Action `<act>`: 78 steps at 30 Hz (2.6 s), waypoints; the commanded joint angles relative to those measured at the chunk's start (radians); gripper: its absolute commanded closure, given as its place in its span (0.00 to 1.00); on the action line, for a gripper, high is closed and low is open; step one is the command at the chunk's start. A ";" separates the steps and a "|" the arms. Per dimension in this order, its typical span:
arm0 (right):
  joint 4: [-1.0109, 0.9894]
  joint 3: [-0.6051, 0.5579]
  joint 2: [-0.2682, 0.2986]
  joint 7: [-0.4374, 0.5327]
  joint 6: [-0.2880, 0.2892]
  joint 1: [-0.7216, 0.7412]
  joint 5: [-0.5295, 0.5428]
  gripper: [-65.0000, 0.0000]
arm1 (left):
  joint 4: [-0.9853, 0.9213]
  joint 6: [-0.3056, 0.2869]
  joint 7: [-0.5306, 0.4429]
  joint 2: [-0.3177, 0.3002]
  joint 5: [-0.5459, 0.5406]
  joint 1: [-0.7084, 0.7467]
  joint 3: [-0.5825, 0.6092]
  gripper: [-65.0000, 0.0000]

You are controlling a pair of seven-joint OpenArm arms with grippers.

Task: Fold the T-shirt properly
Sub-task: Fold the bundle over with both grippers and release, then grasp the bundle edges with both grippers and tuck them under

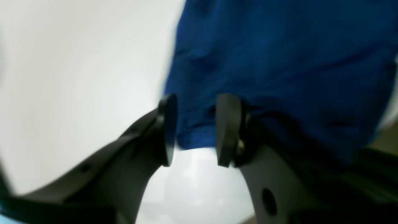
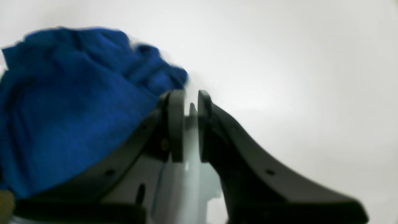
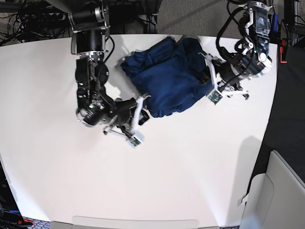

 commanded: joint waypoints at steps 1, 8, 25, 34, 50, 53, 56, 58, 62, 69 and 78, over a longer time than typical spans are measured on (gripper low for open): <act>0.005 -0.001 -0.013 0.053 0.005 0.039 -0.017 0.90 | 0.017 -0.005 0.010 0.014 -0.035 -0.003 0.000 0.71; -0.094 -0.001 -0.047 0.124 0.005 0.096 -0.231 0.90 | 0.012 -0.005 0.114 0.044 -0.296 -0.003 0.000 0.82; -0.193 -0.085 -0.047 0.302 0.005 0.107 -0.264 0.90 | -0.230 0.000 0.129 0.040 -0.316 0.012 0.205 0.85; -0.256 -0.260 -0.047 0.394 0.005 0.102 -0.266 0.90 | -0.241 0.001 0.120 -0.034 -0.316 0.009 0.294 0.85; -0.120 -0.424 0.095 0.147 0.005 0.068 -0.264 0.91 | -0.402 0.005 -0.032 -0.135 -0.108 -0.103 0.290 0.85; -0.006 -0.423 0.149 0.112 0.005 0.024 -0.264 0.91 | -0.407 0.005 -0.058 -0.135 -0.039 -0.143 0.293 0.85; 0.041 -0.403 0.192 0.083 0.005 -0.011 -0.263 0.91 | -0.439 0.005 -0.079 -0.132 0.017 -0.180 0.294 0.85; 0.068 -0.340 0.211 0.081 0.005 -0.053 -0.261 0.91 | -0.476 0.005 -0.101 -0.132 0.028 -0.220 0.294 0.85; 0.150 -0.208 0.237 0.083 0.005 -0.122 -0.260 0.91 | -0.531 0.005 -0.141 -0.132 0.031 -0.277 0.290 0.85; 0.279 -0.030 0.263 0.086 0.005 -0.208 -0.094 0.91 | -0.391 0.005 -0.139 -0.131 0.031 -0.277 0.178 0.85; 0.292 0.056 0.160 0.095 0.005 -0.194 0.151 0.91 | -0.117 0.003 -0.085 -0.120 0.027 -0.157 -0.008 0.85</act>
